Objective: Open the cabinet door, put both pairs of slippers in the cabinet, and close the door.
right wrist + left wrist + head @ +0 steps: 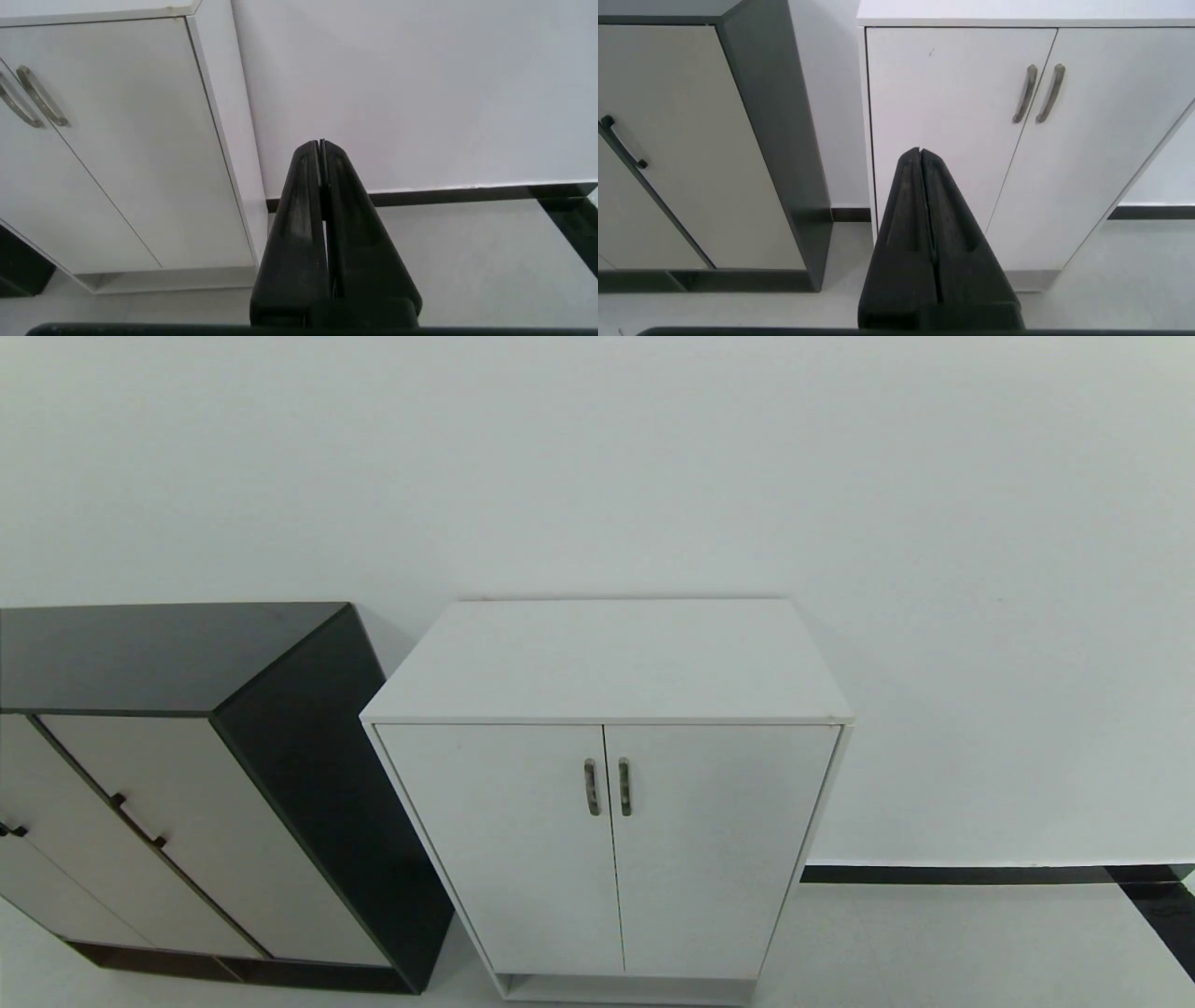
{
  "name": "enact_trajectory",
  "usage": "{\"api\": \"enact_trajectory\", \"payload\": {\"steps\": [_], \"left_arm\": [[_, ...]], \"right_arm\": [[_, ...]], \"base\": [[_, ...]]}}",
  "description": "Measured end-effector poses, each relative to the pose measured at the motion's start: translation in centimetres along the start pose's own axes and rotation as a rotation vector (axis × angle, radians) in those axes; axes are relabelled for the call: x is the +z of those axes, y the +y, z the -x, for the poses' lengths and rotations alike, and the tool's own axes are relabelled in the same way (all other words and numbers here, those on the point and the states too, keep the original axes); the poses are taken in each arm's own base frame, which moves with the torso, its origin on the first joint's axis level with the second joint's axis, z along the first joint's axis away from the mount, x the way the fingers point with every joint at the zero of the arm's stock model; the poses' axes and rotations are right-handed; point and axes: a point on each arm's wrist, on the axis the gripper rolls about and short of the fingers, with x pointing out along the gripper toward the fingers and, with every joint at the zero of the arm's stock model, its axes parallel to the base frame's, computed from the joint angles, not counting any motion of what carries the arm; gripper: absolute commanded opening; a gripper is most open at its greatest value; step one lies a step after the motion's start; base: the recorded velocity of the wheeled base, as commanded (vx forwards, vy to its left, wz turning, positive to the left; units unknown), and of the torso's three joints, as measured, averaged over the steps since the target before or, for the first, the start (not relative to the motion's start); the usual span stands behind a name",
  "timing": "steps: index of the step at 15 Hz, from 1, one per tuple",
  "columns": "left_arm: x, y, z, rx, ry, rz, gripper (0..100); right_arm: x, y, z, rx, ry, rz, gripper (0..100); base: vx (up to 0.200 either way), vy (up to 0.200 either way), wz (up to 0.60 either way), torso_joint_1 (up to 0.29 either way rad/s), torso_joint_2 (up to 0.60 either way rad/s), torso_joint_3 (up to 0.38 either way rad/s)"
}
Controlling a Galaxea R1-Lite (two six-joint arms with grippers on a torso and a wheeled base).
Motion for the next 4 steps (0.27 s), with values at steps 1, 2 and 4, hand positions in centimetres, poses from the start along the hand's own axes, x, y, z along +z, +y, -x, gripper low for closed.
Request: {"api": "enact_trajectory", "payload": {"steps": [1, 2, 4], "left_arm": [[0.0, 0.0, 0.0, 0.0, 0.0, 0.0, 0], [0.0, 0.0, 0.0, -0.001, 0.0, 0.0, 0], [0.0, 0.0, 0.0, 0.0, 0.0, 0.0, 0]], "right_arm": [[0.0, 0.0, 0.0, 0.0, 0.0, 0.0, 0], [0.0, 0.0, 0.0, 0.001, 0.0, -0.001, 0], [0.0, 0.0, 0.0, 0.0, 0.0, -0.001, 0]], "base": [[0.0, 0.0, 0.0, 0.0, 0.0, 0.0], [0.0, 0.0, 0.0, 0.0, 0.0, 0.0], [0.0, 0.0, 0.0, 0.0, 0.0, 0.0]]}}
